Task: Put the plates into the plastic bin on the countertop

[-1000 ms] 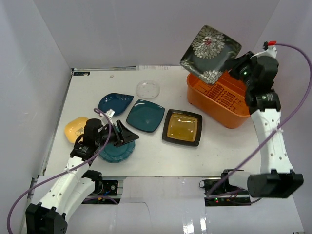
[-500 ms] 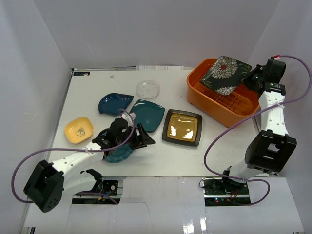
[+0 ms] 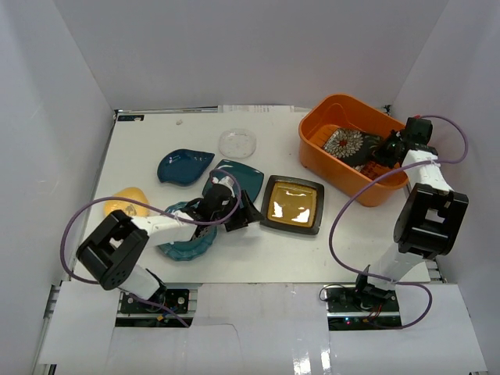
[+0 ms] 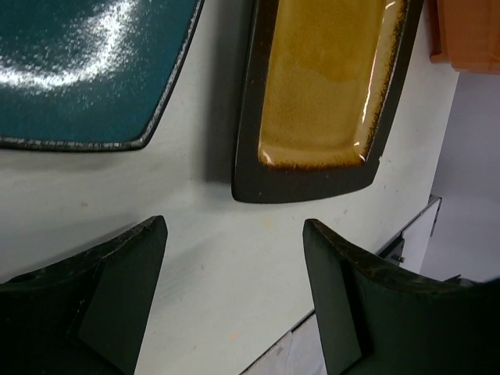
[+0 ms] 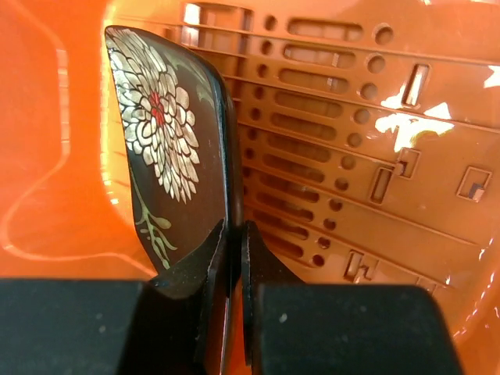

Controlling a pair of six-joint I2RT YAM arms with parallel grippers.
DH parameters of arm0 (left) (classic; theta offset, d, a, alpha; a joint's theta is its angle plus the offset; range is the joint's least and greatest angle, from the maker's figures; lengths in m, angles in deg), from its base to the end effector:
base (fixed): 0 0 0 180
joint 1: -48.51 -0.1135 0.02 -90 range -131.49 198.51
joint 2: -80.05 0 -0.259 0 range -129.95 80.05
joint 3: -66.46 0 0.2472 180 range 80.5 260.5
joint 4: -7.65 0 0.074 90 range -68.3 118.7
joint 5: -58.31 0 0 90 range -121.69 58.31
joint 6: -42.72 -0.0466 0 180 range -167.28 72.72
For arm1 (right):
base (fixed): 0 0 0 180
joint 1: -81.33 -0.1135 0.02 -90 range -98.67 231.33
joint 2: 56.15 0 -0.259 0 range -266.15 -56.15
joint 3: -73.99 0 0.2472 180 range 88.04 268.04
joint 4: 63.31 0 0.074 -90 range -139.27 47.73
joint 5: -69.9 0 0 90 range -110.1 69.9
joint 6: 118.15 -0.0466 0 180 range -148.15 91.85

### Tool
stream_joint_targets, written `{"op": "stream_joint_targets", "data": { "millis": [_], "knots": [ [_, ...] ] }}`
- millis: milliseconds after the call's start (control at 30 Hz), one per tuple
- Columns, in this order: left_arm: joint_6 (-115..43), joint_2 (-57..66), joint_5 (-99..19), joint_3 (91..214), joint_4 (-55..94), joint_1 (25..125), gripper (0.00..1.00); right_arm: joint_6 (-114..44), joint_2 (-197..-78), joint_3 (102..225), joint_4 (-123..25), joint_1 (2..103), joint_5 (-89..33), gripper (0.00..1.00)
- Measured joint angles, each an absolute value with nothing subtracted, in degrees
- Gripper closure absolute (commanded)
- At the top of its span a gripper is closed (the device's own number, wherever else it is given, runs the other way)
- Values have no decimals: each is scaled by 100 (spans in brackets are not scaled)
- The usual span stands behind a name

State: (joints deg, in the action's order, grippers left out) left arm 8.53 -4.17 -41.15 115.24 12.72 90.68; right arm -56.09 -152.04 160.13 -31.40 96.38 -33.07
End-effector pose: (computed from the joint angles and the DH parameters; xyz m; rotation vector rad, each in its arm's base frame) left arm 0.2072 -0.1980 0.1499 -0.2028 2.5005 -1.0080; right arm 0.3691 -0.0884 0.2499 0.7339 2.1840 0.3758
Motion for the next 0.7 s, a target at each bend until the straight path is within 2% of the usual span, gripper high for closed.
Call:
{"op": "stream_joint_targets", "data": {
  "millis": [100,167,200,300,333,400,467,600,700],
  "knots": [
    [870,-861,-4049,11723,1047,9099,21,-5616,-15384,15943,-3212,9643,-3255,90],
    [877,-1152,-4027,11863,942,9106,21,-5642,-15427,15932,-3260,9654,-3277,79],
    [907,-1298,-4021,11933,881,9110,22,-5651,-15427,15934,-3288,9651,-3297,63],
    [916,-1556,-3972,12130,698,9145,23,-5695,-15427,15932,-3426,9649,-3248,32],
    [916,-1626,-3951,12178,643,9156,24,-5699,-15425,15932,-3435,9647,-3240,19],
    [918,-1744,-3905,12256,547,9180,25,-5732,-15386,15932,-3459,9647,-3224,6],
    [936,-1875,-3872,12298,352,9186,27,-5765,-15242,15878,-3518,9643,-3227,2],
    [1001,-2063,-3846,12324,9,9189,32,-5839,-14641,15548,-3721,9625,-3342,2],
    [1058,-2183,-3819,12294,-220,9197,41,-5966,-14007,15134,-3975,9579,-3572,2]
  ]
}}
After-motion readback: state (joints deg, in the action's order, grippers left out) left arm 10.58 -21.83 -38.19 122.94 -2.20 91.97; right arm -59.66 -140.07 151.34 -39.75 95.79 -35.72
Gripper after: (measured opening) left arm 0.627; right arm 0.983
